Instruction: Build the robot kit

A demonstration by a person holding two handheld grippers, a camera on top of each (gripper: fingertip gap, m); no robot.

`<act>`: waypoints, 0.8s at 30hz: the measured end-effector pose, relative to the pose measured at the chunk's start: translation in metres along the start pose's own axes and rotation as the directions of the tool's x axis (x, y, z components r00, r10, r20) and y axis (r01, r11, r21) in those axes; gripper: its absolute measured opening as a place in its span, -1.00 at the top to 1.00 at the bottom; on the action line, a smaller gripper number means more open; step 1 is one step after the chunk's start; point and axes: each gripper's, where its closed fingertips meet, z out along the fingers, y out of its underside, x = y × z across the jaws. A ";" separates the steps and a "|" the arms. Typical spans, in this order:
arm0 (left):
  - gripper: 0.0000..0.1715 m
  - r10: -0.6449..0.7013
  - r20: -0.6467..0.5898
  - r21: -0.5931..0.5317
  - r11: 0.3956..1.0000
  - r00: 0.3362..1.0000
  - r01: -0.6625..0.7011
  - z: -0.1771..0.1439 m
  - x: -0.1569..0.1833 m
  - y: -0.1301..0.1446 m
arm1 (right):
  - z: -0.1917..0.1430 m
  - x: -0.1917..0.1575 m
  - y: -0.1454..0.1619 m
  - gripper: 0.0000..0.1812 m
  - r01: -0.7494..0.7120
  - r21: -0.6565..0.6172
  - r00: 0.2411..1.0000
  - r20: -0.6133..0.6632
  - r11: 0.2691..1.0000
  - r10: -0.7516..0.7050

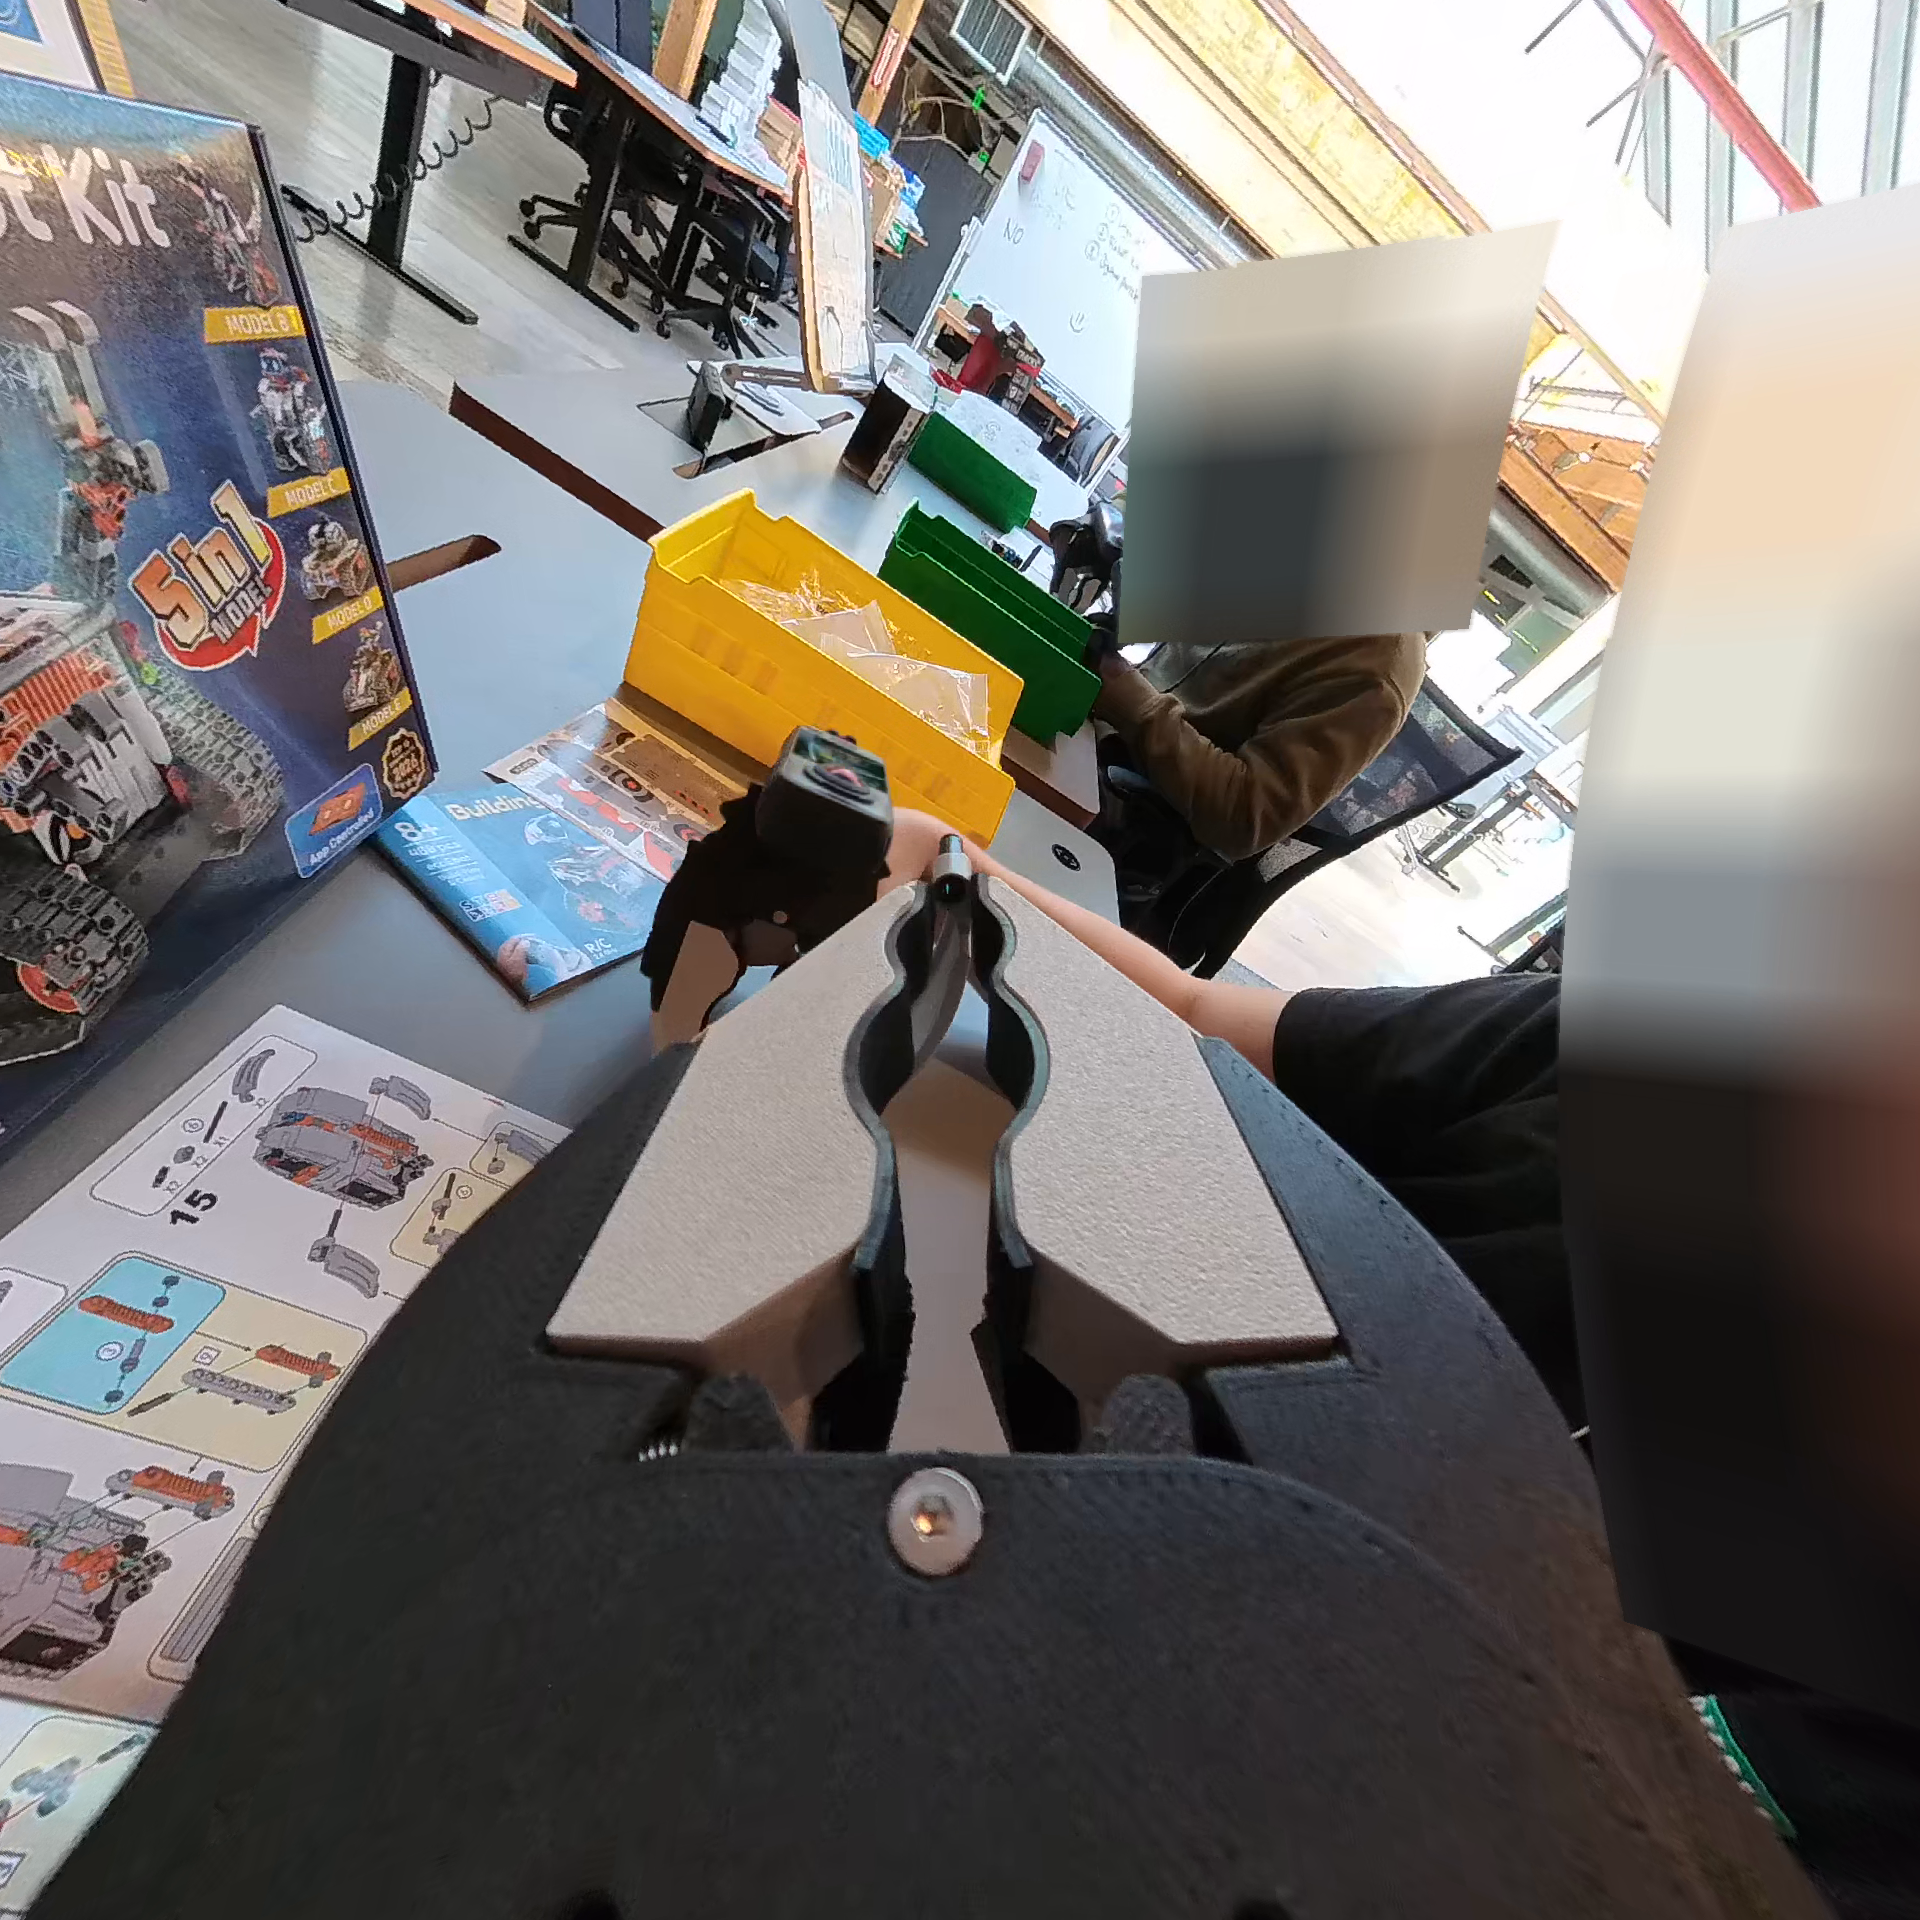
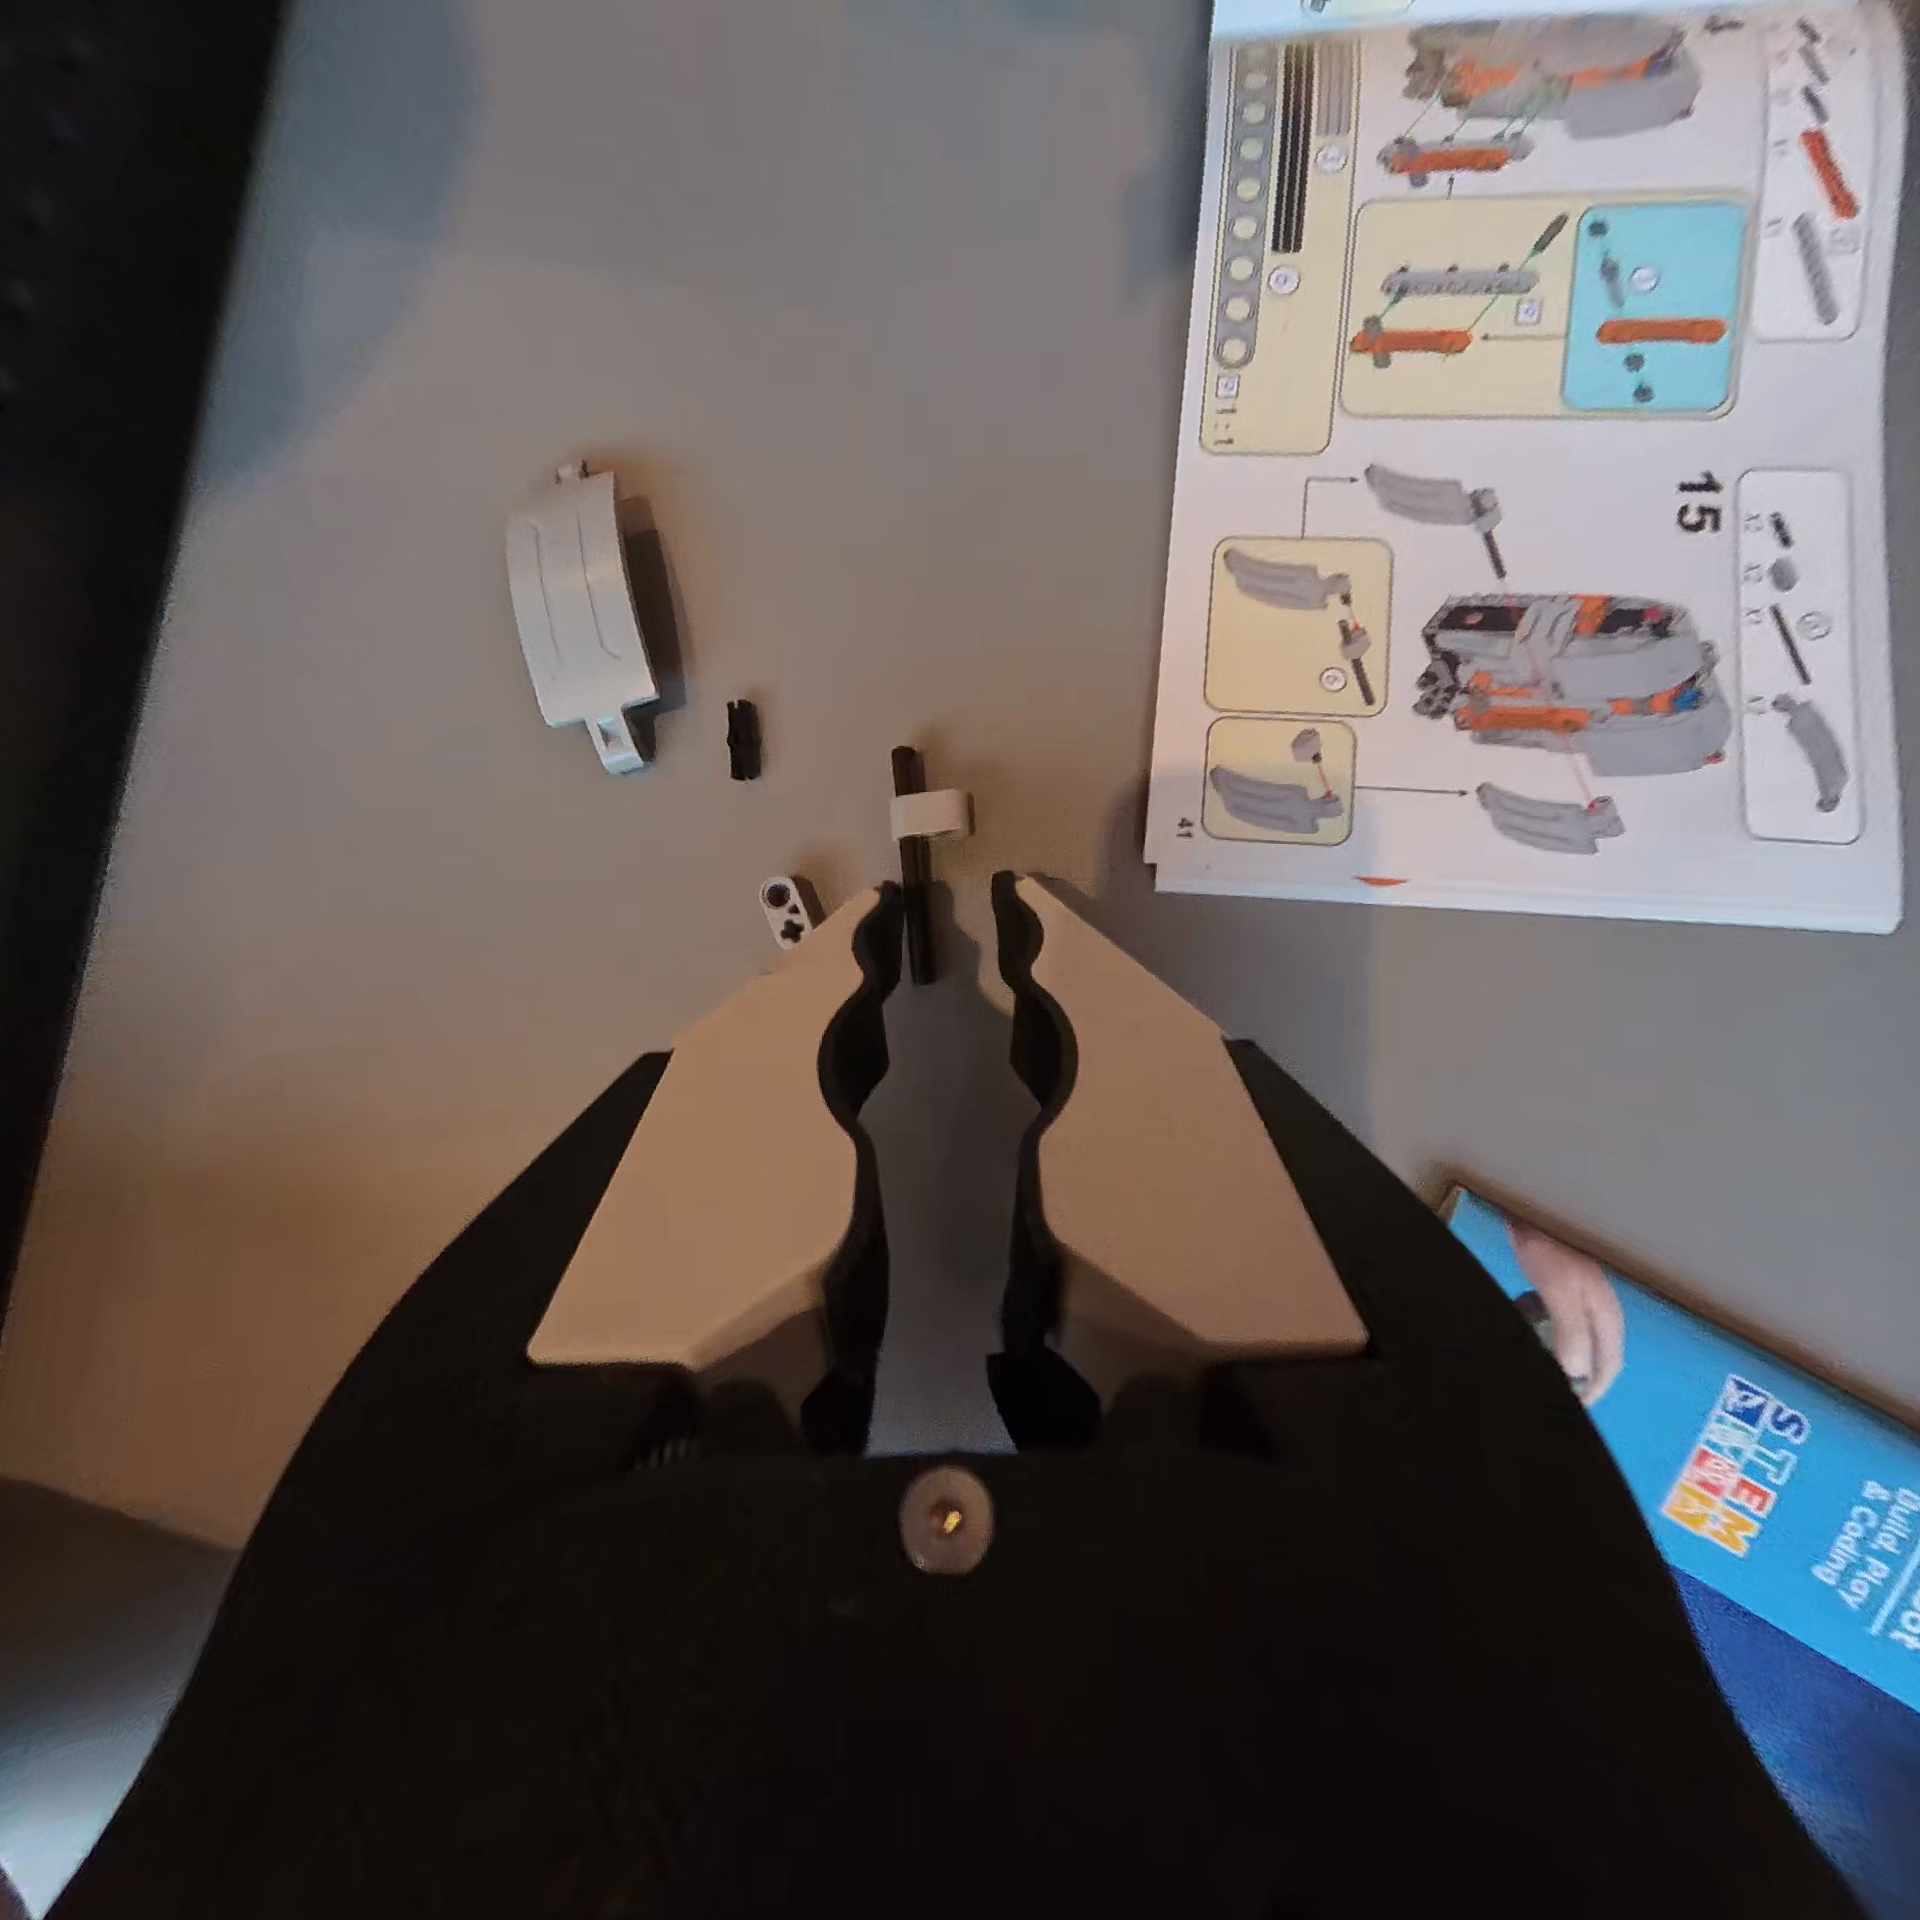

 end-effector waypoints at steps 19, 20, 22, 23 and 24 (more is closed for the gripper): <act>0.95 -0.033 0.105 -0.052 0.998 0.994 0.039 -0.002 -0.019 0.010 | -0.029 0.019 0.003 0.97 0.134 -0.260 0.943 -0.263 0.956 -0.204; 0.95 -0.036 0.106 -0.055 0.998 0.994 0.042 -0.002 -0.019 0.011 | -0.032 0.018 0.002 0.97 0.154 -0.296 0.931 -0.277 0.943 -0.239; 0.95 -0.041 0.102 -0.059 0.997 0.994 0.047 -0.001 -0.019 0.012 | -0.036 0.017 -0.004 0.97 0.191 -0.335 0.907 -0.300 0.923 -0.297; 0.95 -0.042 0.103 -0.062 0.997 0.994 0.049 0.000 -0.019 0.012 | -0.038 0.015 -0.009 0.97 0.210 -0.336 0.898 -0.306 0.918 -0.317; 0.95 -0.043 0.106 -0.066 0.997 0.993 0.050 0.000 -0.019 0.013 | -0.038 0.012 -0.015 0.97 0.224 -0.328 0.894 -0.306 0.918 -0.328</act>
